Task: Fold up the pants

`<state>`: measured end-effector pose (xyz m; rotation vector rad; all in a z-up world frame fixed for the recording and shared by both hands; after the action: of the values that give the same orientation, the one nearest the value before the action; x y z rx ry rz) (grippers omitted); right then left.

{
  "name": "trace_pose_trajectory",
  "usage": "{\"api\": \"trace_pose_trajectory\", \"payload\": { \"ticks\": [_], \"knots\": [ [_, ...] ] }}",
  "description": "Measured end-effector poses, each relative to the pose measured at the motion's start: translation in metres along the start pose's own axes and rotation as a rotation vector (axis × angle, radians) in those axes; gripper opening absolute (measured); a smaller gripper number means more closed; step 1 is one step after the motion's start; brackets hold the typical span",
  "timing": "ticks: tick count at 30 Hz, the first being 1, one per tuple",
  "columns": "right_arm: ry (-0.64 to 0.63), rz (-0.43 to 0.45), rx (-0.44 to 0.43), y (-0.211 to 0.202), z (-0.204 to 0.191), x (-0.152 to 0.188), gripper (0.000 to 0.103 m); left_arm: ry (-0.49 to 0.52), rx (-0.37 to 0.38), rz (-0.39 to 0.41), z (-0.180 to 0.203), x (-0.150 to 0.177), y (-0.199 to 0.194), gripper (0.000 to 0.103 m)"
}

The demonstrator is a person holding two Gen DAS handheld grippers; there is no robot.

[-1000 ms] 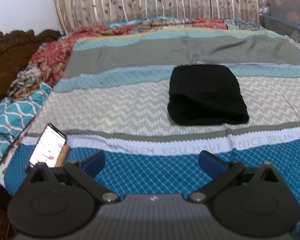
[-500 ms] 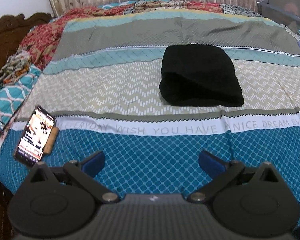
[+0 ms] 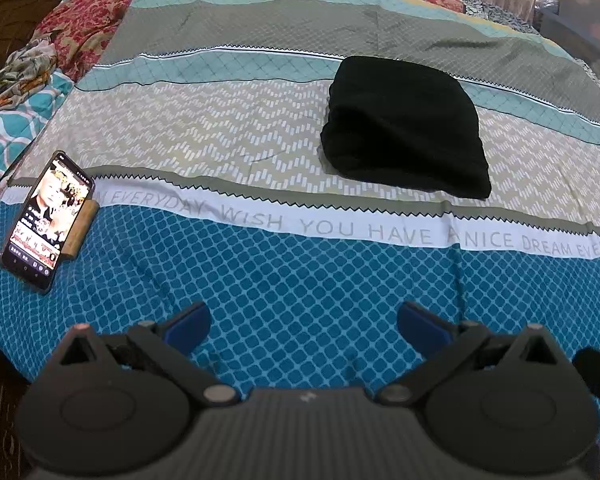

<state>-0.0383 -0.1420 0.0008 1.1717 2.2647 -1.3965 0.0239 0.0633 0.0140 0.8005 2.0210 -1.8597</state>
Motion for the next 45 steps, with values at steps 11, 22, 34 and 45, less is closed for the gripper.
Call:
{"api": "trace_pose_trajectory", "payload": {
  "ticks": [11, 22, 34, 45],
  "knots": [
    [-0.026, 0.066, 0.026, -0.009, -0.010, 0.007, 0.092, -0.009, 0.027, 0.046, -0.005, -0.002, -0.008, 0.103],
    [-0.027, 0.098, 0.051, -0.012, -0.016, 0.010, 0.092, -0.050, 0.061, 0.073, -0.009, 0.002, -0.013, 0.103],
    [-0.044, 0.109, 0.073, -0.010, -0.023, 0.012, 0.092, -0.049, 0.011, 0.088, -0.014, 0.001, -0.016, 0.103],
    [-0.050, 0.131, 0.097, -0.009, -0.025, 0.008, 0.092, -0.023, -0.075, 0.100, -0.016, 0.003, -0.015, 0.103]
  ]
}}
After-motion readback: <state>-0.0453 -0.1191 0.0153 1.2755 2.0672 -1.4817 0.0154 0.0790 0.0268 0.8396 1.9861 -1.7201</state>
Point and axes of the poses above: each gripper's, at about its wrist camera, not at the fingertips, and y roughly the way its jaws point, z to its right, x to its underside, the point moved 1 cm from there along y, roughly the way its jaws point, and after that the axes turned 13 degrees about y, right-handed, at the moved point
